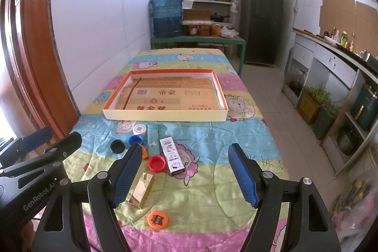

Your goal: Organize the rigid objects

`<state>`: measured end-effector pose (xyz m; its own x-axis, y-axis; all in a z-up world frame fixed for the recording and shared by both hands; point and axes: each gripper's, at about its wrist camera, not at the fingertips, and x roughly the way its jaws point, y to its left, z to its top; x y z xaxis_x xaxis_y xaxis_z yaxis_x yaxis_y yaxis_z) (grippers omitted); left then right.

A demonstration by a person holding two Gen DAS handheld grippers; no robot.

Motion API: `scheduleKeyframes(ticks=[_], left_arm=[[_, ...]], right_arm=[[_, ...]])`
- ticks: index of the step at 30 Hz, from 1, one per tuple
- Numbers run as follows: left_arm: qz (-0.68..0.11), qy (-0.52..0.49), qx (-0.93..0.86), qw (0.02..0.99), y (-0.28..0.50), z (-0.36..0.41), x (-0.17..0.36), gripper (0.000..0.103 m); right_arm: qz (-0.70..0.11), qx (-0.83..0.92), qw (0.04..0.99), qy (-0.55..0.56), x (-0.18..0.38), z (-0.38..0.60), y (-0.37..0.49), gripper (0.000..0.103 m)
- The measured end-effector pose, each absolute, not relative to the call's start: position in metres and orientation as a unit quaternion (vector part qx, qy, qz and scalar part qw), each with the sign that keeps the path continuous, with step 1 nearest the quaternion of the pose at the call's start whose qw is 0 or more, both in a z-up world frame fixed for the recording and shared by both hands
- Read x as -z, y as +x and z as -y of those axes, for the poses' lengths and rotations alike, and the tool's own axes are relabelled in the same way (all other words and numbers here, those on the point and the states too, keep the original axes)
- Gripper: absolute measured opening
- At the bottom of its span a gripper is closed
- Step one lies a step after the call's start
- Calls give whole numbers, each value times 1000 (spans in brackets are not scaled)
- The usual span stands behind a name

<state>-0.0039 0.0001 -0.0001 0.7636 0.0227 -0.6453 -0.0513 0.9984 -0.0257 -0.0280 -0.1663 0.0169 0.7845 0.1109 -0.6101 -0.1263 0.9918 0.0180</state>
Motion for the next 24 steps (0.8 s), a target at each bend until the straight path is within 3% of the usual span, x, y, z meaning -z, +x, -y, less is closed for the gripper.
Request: scheduleKeyframes(ticks=[24], left_arm=[[-348,-23,-22,937,-3,1,10,58]], right_arm=[[-327,-63,943,-11,-5,169,-29,76]])
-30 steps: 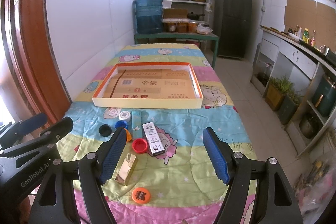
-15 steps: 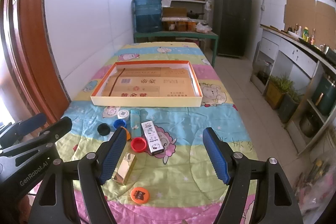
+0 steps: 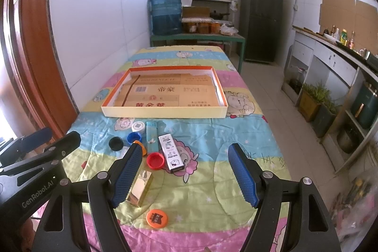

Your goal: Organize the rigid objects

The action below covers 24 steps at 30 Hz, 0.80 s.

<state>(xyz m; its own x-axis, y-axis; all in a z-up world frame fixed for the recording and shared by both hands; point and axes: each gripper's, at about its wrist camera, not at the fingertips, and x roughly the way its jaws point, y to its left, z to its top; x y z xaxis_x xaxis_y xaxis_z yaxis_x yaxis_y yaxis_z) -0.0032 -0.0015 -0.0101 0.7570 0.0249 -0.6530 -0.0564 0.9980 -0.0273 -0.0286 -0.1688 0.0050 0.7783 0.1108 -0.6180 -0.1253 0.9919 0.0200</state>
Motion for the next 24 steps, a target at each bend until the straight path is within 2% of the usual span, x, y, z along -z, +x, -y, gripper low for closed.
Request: scheduleKeyframes(ticks=[24], left_arm=[[-350,-27,-23,936,-6,1,19,58]], right_arm=[[-336,-55,940,-4,4,170,-27,76]])
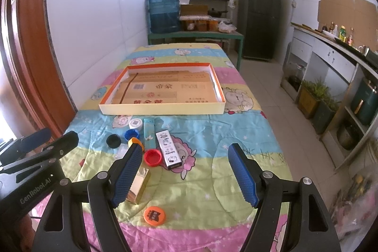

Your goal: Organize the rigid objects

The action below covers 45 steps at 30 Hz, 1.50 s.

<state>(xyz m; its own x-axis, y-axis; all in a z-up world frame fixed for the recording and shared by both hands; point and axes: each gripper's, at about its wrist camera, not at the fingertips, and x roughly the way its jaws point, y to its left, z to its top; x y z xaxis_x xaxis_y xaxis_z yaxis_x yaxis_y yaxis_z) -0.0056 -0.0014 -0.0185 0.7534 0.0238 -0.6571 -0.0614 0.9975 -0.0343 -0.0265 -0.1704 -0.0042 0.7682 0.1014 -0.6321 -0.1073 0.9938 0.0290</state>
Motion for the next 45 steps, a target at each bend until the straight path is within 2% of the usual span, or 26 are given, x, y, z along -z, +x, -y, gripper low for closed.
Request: scheduleKeyframes(ticks=[19,21,28,35,45], left_arm=[[-408,-37,51,911,5,-4,65,58],[-413,-35,58,908,8,0,70,58],[-435,-22,69,898,29,9,87,58],[-453,-20,70,888,47,13,105,54],[-438,18,64,896,45,20,114,54]], right_arm=[[-417,-176,889,-66,84,147,-45,76],[-422,-176,887,-69,89,147,-43,73],[-429,-191,878,-92,103,136,-40,46],[-424,-195,880,-91,102,137,-38,31],[-422,-195,881,-89,101,137,-37,31]])
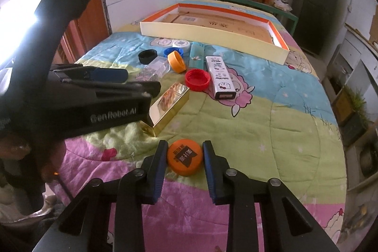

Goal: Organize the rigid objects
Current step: 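Grasp the clear glittery bottle with the left tool while the right tool grasps the orange round tin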

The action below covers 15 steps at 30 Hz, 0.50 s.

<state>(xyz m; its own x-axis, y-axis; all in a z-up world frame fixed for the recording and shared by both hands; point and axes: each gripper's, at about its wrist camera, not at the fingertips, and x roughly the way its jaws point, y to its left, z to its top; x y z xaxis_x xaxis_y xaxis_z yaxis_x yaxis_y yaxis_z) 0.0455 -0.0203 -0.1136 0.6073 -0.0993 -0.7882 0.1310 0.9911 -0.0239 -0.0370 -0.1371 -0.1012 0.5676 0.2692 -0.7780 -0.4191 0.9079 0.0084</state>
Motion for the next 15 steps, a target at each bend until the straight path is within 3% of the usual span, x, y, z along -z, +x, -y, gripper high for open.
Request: scheduleKeyframes(ticks=[4,7,8,9,15], left_arm=[[-438,-3,63,897,43,15,112,53],[-434,3,63,899,41,14,111,37],[-432,5,63,900,39,14,111,26],[-431,9,63,900,37,16,111,21],[-429,2,70,901,32,12,109,20]], right_arm=[[-423,-190,882,-81,101,140,-36,30],[-422,-188,884,-77,100,143,-37,30],[-421,-188,884,-76,100,144,-37,30],[-420,-187,885,-75,100,145,-38,30],[-411,-184,890,-67,98,150,-41,30]])
